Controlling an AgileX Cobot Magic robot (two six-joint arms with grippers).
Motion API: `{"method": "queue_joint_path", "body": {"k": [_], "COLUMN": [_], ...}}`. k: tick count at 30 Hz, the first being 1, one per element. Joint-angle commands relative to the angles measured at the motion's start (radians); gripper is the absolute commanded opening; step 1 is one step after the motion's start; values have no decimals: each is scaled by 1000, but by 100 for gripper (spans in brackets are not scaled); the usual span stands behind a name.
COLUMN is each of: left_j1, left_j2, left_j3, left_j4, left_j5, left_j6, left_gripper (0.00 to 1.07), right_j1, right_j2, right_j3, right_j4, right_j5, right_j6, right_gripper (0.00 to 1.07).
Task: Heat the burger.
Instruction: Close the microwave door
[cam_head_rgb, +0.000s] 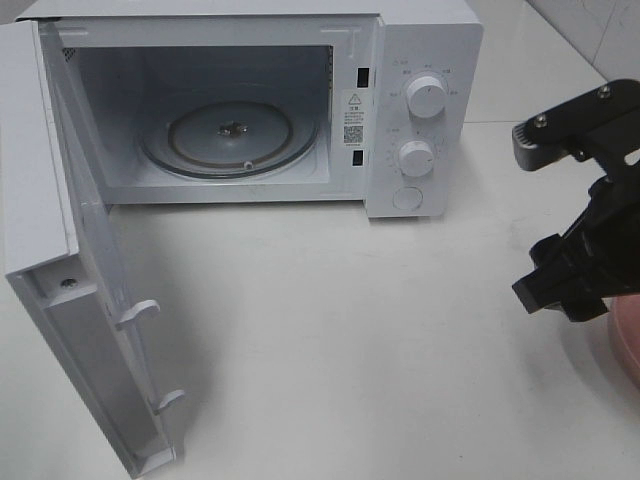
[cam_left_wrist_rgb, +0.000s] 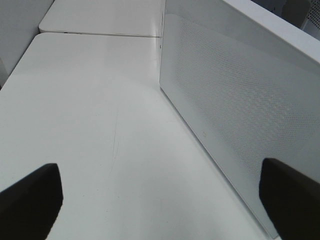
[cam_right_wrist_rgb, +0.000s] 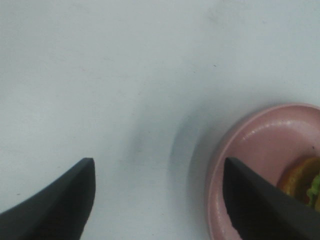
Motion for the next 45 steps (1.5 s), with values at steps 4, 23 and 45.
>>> {"method": "queue_joint_path", "body": {"k": [4,23,45], "left_j1": [2,2,2], "left_j2": [-21,-21,-21], "left_j3": [3,3,3], "left_j4": [-4,-4,-4], "left_j5": [-2,-2,-2], "left_j6": [1,1,1], "left_gripper": [101,101,101], "right_j1": [-2,-2,-361], "right_j2": [-177,-484,-944], "right_j3": [-18,-18,137], "right_j4": [187,250,314], "right_j5": [83,283,237], "right_j6": [-202,-265,-342], "right_gripper": [76,76,76]}}
